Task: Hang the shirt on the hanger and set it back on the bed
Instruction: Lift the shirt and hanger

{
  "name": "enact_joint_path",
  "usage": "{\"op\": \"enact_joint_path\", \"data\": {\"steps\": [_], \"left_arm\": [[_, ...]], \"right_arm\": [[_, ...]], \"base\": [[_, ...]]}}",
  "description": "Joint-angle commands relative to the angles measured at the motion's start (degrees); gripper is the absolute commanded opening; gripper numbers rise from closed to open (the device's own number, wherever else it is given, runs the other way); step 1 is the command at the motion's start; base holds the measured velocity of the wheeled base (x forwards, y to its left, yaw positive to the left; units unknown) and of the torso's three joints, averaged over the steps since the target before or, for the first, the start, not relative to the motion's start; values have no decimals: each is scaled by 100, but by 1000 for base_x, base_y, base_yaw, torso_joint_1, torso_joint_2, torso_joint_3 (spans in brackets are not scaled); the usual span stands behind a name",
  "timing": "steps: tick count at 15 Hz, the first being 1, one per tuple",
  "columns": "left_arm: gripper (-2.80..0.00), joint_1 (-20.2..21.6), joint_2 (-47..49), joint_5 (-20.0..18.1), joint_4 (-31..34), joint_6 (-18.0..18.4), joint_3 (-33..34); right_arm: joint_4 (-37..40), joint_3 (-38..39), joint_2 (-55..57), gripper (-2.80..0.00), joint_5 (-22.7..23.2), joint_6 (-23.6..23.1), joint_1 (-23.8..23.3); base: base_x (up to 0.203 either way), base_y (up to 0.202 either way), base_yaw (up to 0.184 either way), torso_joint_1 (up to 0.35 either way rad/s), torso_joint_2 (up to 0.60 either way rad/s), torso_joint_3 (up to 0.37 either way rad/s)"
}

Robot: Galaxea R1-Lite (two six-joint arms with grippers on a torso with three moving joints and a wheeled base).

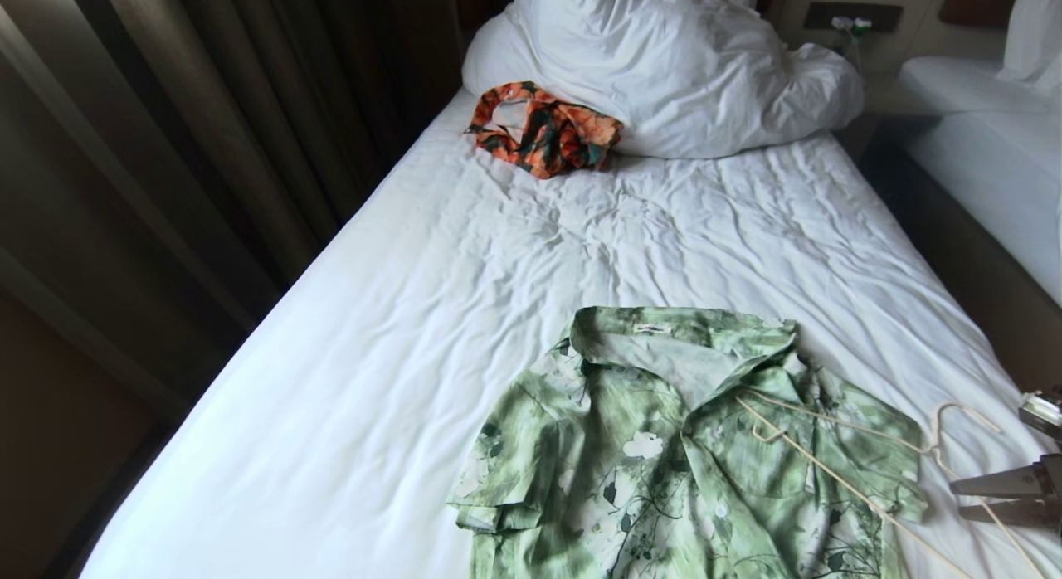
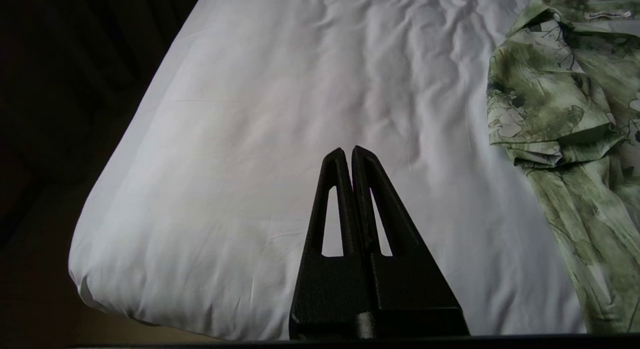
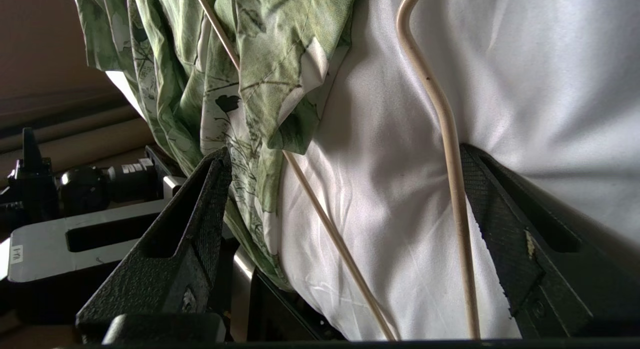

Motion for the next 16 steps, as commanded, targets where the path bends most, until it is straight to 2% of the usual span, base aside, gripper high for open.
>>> {"op": "enact_joint_path", "data": {"steps": [1, 6, 13, 16], "left_arm": [[-280, 0, 7, -2, 0, 1, -3], [-280, 0, 7, -2, 0, 1, -4], [-280, 0, 7, -2, 0, 1, 1], [-280, 0, 7, -2, 0, 1, 5]], "right_arm": [[-168, 123, -41, 0, 31, -22, 23], [-1951, 991, -152, 0, 43, 319, 172], [-2037, 1203, -392, 0, 491, 363, 340], [-2054, 1257, -458, 0, 488, 372, 430]], "base": [[0, 0, 0, 0, 0, 0], [0, 0, 0, 0, 0, 0], [0, 0, 0, 0, 0, 0], [0, 0, 0, 0, 0, 0]]}}
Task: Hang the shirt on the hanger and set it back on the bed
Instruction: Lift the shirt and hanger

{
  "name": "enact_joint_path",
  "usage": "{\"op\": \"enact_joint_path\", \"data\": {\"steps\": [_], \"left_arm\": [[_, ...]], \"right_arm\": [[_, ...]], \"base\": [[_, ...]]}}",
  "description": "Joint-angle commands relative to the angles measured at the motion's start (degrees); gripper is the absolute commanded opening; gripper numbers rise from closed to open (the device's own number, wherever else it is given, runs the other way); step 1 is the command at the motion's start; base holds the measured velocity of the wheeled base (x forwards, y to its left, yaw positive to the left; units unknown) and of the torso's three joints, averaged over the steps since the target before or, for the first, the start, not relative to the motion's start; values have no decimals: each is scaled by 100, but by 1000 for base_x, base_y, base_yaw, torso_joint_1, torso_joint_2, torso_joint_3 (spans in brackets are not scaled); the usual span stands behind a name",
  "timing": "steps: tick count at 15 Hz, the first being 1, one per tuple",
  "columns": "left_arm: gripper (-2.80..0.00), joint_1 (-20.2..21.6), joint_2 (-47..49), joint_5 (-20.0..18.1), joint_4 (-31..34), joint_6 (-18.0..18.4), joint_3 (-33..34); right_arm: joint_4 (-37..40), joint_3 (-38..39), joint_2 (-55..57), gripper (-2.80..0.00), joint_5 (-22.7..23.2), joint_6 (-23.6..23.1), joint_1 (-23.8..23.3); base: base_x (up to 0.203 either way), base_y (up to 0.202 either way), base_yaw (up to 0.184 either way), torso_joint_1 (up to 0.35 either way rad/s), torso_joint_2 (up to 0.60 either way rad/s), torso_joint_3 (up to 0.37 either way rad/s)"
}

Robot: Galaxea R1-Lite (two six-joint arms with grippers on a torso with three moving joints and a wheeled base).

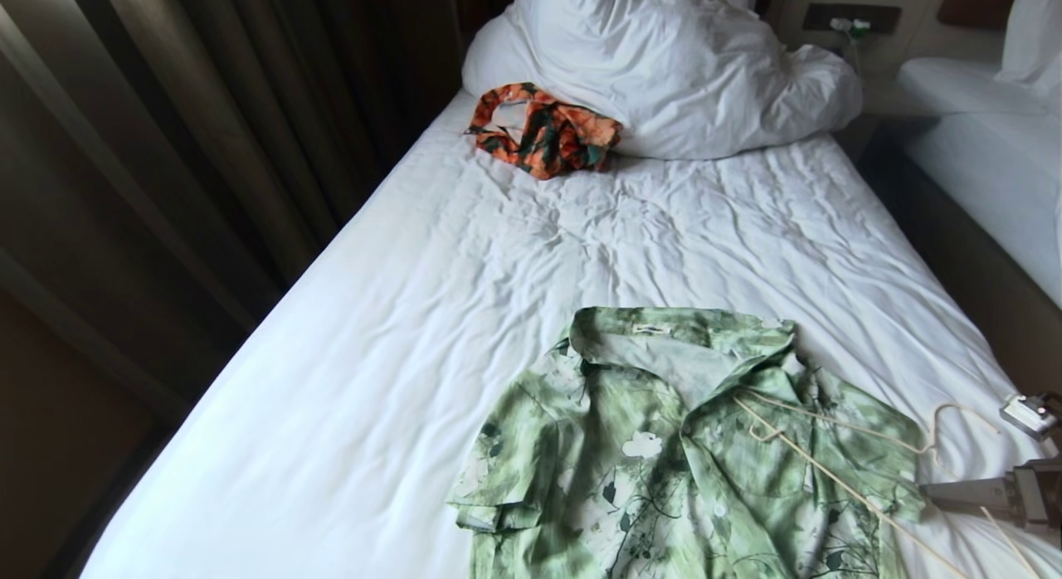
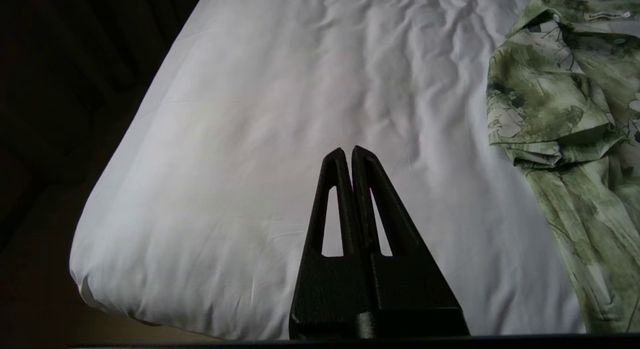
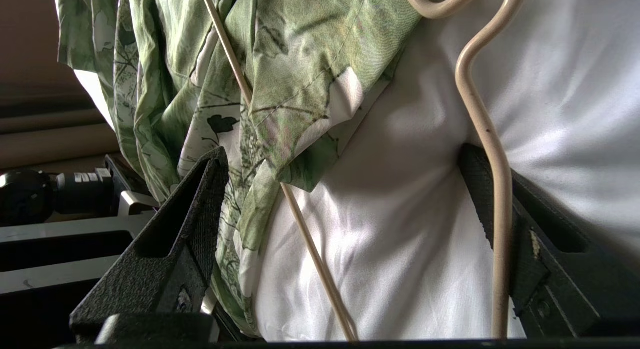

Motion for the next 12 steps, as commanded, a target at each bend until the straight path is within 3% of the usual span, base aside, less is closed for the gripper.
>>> {"op": "enact_joint_path", "data": {"steps": [1, 12], "left_arm": [[-280, 0, 7, -2, 0, -1, -6], [-280, 0, 7, -2, 0, -1, -6]], "right_arm": [[37, 16, -41, -280, 33, -16, 4], [47, 158, -717, -280, -17, 74, -199]], "base": [[0, 0, 0, 0, 0, 0], [0, 0, 0, 0, 0, 0]]}}
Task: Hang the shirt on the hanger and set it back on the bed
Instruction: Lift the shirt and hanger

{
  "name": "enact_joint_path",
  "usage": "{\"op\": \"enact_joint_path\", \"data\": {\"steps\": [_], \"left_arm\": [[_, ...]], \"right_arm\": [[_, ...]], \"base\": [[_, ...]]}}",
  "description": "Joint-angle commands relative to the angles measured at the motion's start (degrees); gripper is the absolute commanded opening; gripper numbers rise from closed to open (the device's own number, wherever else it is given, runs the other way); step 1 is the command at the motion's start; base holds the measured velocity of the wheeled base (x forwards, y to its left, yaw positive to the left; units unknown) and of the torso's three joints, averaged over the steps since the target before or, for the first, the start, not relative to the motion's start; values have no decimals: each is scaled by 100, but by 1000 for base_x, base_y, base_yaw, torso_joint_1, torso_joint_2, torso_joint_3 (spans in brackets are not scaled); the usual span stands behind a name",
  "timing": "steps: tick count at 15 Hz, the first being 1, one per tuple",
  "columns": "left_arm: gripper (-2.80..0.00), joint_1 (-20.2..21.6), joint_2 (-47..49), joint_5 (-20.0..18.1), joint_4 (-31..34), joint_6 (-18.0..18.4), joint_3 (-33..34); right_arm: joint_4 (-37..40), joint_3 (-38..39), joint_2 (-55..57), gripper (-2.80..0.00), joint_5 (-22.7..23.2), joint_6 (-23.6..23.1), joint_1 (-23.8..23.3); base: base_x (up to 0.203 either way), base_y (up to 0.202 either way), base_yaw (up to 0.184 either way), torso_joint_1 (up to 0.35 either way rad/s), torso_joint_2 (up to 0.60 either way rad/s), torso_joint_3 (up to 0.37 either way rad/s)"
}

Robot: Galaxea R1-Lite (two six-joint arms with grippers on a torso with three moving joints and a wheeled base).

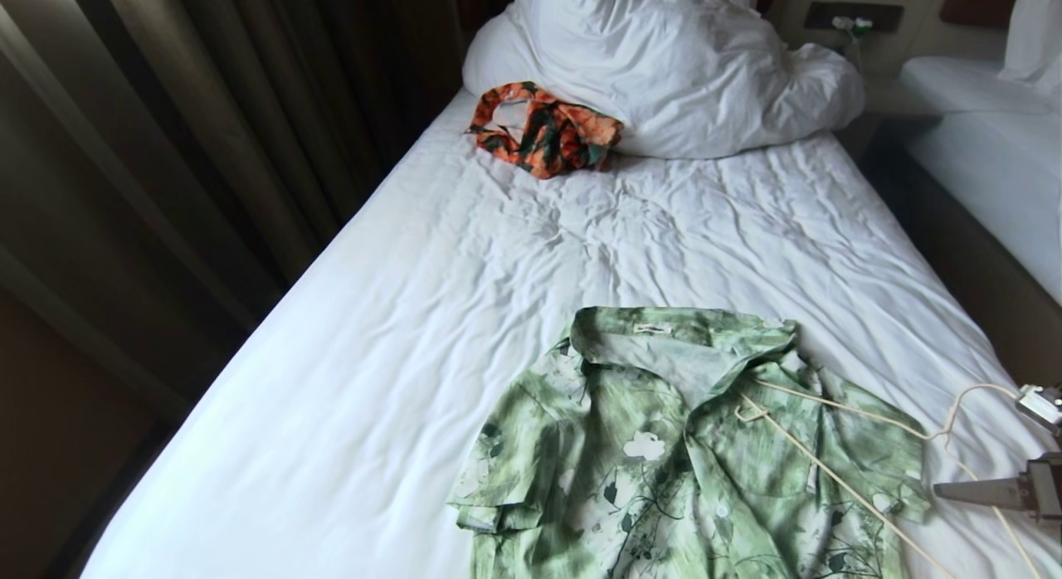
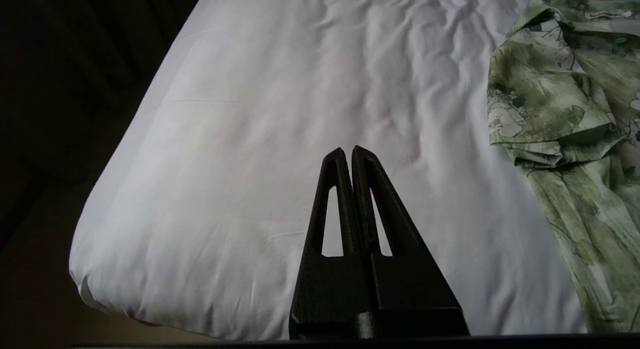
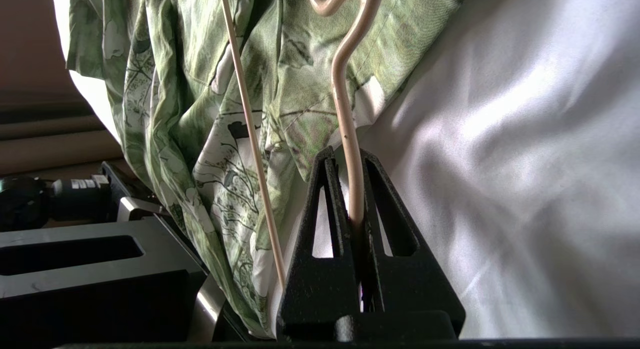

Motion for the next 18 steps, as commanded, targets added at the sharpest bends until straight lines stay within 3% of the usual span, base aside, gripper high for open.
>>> {"op": "enact_joint_path", "data": {"steps": [1, 7, 11, 18], "left_arm": [[-280, 0, 7, -2, 2, 0, -4], [-280, 0, 7, -2, 2, 0, -4], [-280, 0, 7, -2, 2, 0, -4], [-280, 0, 7, -2, 2, 0, -4]], "right_arm": [[9, 41, -367, -280, 5, -28, -65], [-30, 73, -1274, -280, -38, -84, -52], [-157, 35, -1755, -280, -9, -881, 56], [-535, -124, -2046, -280, 647, -978, 285]], "base": [[0, 0, 0, 0, 0, 0], [0, 0, 0, 0, 0, 0], [0, 0, 0, 0, 0, 0], [0, 0, 0, 0, 0, 0]]}}
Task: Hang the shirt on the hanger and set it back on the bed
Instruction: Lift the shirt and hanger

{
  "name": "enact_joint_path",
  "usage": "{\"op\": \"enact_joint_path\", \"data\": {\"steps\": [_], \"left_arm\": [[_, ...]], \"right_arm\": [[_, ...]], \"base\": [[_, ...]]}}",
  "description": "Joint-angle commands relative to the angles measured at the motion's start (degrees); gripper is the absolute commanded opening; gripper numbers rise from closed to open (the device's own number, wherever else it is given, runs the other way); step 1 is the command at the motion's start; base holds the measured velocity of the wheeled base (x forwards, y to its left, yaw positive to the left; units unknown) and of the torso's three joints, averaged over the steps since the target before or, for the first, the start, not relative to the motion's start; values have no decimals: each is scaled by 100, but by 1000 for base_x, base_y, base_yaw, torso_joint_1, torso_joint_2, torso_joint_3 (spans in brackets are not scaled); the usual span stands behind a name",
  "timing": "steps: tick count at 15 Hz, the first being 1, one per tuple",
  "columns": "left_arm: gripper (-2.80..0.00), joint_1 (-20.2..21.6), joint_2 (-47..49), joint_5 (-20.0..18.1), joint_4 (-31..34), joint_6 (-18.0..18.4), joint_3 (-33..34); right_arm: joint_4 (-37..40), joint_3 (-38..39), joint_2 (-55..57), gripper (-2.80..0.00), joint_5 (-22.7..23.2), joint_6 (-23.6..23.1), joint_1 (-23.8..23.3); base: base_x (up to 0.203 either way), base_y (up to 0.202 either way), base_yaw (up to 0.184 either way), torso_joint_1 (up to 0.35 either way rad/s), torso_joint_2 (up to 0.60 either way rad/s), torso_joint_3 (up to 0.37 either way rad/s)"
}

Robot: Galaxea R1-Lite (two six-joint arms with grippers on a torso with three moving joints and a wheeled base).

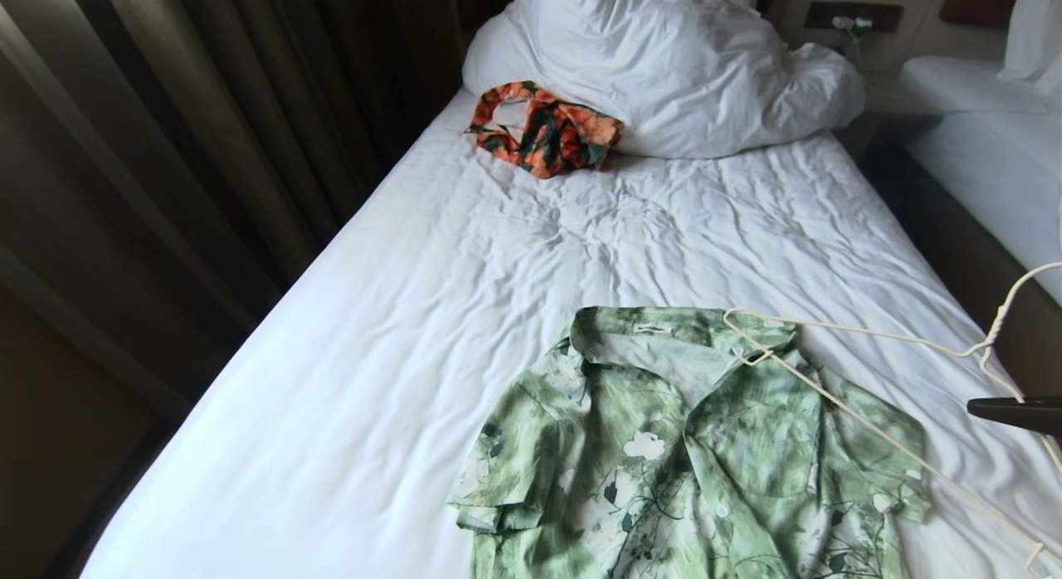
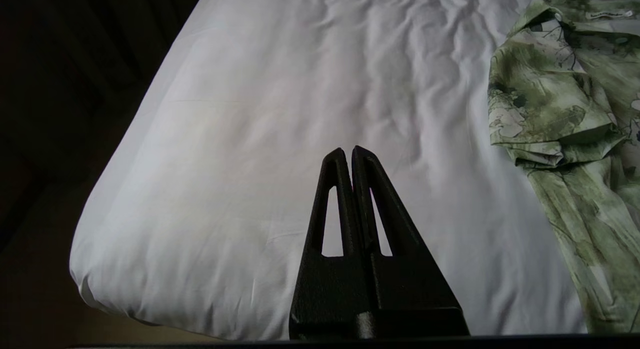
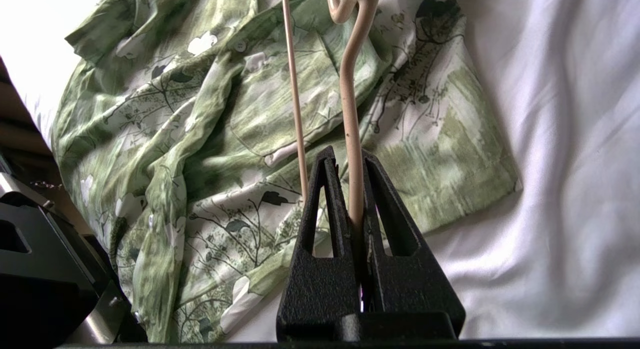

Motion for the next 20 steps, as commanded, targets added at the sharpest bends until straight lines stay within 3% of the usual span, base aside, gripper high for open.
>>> {"op": "enact_joint_path", "data": {"steps": [1, 6, 9, 11, 14, 17, 20], "left_arm": [[-280, 0, 7, -2, 0, 1, -1], [-280, 0, 7, -2, 0, 1, 3], [-280, 0, 7, -2, 0, 1, 2], [-280, 0, 7, -2, 0, 1, 7], [-280, 0, 7, -2, 0, 1, -1], [-280, 0, 7, -2, 0, 1, 5], [-280, 0, 7, -2, 0, 10, 7]], "right_arm": [[-86, -13, -48, -280, 185, -84, 84], [-910, -49, -49, -280, 300, -116, 958], [-1875, -55, 39, -280, 427, -106, 1433], [-2327, -64, 254, -280, 511, -102, 1543], [-2880, -66, 470, -280, 1005, 197, 1571], [-2900, -47, 431, -280, 1496, 264, 1516], [-2909, -66, 346, -280, 1635, 270, 1438]], "base": [[0, 0, 0, 0, 0, 0], [0, 0, 0, 0, 0, 0], [0, 0, 0, 0, 0, 0], [0, 0, 0, 0, 0, 0], [0, 0, 0, 0, 0, 0], [0, 0, 0, 0, 0, 0], [0, 0, 0, 0, 0, 0]]}}
